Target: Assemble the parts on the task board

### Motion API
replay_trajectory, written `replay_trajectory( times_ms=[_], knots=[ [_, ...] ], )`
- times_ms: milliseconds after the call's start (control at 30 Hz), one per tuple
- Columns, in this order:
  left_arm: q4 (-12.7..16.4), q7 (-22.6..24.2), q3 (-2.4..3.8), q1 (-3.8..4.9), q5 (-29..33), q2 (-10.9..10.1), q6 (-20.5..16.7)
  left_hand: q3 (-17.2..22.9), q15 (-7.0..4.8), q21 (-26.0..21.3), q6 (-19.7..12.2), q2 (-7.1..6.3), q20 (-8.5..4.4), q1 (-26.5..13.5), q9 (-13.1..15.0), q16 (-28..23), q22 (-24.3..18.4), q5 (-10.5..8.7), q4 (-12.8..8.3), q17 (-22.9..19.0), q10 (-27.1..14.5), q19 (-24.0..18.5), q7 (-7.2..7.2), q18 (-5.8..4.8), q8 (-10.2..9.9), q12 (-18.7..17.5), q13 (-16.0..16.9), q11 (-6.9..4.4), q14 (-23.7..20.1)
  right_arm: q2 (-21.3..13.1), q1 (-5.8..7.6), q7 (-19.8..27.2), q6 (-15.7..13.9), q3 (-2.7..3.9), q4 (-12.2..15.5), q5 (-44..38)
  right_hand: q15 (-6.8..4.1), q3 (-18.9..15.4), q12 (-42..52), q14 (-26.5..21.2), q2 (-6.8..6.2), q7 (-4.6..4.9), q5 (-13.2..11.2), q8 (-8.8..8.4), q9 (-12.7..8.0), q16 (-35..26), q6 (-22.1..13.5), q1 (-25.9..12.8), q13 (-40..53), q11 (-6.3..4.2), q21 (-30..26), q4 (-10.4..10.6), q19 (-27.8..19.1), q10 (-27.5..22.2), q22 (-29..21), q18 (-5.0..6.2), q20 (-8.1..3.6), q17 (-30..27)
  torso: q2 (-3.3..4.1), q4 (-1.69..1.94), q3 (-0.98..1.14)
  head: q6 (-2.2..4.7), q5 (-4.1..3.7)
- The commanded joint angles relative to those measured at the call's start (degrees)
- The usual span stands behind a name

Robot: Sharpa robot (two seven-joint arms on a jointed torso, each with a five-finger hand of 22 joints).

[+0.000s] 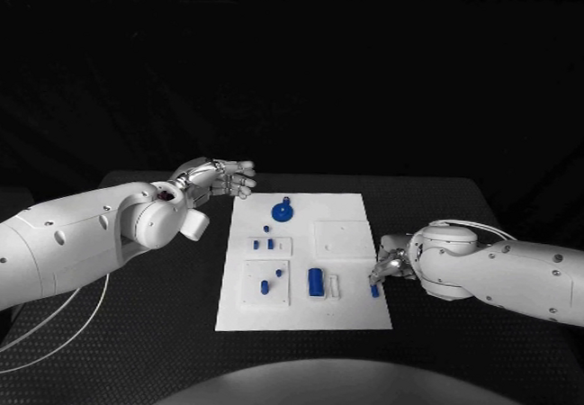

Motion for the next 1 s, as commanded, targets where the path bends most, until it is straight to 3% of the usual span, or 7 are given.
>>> replay_trajectory(
  times_ms=[33, 367, 567, 1000],
  knots=[
    [0.2, 0.4, 0.02, 0.05, -0.1, 0.0, 0.9, -0.1, 0.41, -0.4, -0.4, 0.44, 0.32, 0.1, -0.1, -0.2, 0.1, -0.12, -0.3, 0.1, -0.4, 0.2, 0.15, 0.97, 0.3, -0.2, -0.1, 0.06, -0.1, 0.3, -0.44, -0.4, 1.5, -0.04, -0.2, -1.1, -0.11, -0.4, 0.3, 0.1, -0.09, -0.03, 0.1, 0.23, 0.1, 0.1, 0.3, -1.0, 0.1, -0.01, 0.0, 0.1, -0.1, 0.1, 0.1, 0.63, 0.3, 0.0, -0.01, 0.05, -0.07, 0.0, -0.01],
    [0.2, 0.5, 0.01, 0.04, -0.1, 0.0, 0.9, -0.1, 0.41, -0.4, -0.4, 0.44, 0.32, 0.0, -0.1, -0.3, 0.1, -0.12, -0.3, 0.1, -0.4, 0.2, 0.16, 0.97, 0.3, -0.2, -0.1, 0.06, 0.0, 1.4, -1.34, -0.4, 1.0, -0.05, -0.8, -1.4, -0.15, -0.6, 0.3, 0.0, -0.37, -0.05, 0.1, 0.13, 0.3, 0.1, 0.2, -2.6, 0.1, -0.04, 0.0, 0.5, -0.1, 0.0, 0.0, 0.63, 0.24, 0.0, 0.01, 0.04, -0.08, 0.0, 0.07],
    [0.2, 0.5, 0.01, 0.04, -0.1, 0.0, 0.9, -0.1, 0.41, -0.4, -0.4, 0.46, 0.32, 0.0, -0.1, -0.3, 0.1, -0.12, -0.3, 0.2, -0.4, 0.2, 0.16, 0.97, 0.3, -0.2, -0.1, 0.06, 0.0, 2.3, -2.13, -0.4, 1.3, -0.05, -1.3, -5.7, -0.16, -0.7, 0.3, 0.0, -0.43, -0.05, 0.1, 0.09, 0.3, 0.1, 0.2, -2.8, 0.1, -0.04, 0.0, 0.5, -0.2, 0.0, 0.0, 0.63, 0.21, 0.0, 0.0, 0.03, -0.05, 0.0, 0.08],
    [0.2, 0.5, 0.01, 0.04, -0.1, 0.0, 1.0, -0.2, 0.41, -0.4, -0.4, 0.51, 0.32, 0.0, -0.1, -0.3, 0.2, -0.12, -0.3, 0.2, -0.4, 0.2, 0.16, 0.97, 0.3, -0.2, -0.1, 0.07, 0.0, 4.4, -4.62, -0.6, 0.9, -0.29, -2.1, -17.5, -0.18, 0.5, 0.4, 0.0, -0.39, -0.06, 0.1, -0.01, 0.6, 0.2, 0.1, 0.4, 0.2, -0.06, 0.2, -1.3, -0.2, -0.1, 0.1, 0.63, -0.11, -0.1, 0.0, 0.03, -0.01, 0.0, 0.06]
  ],
)
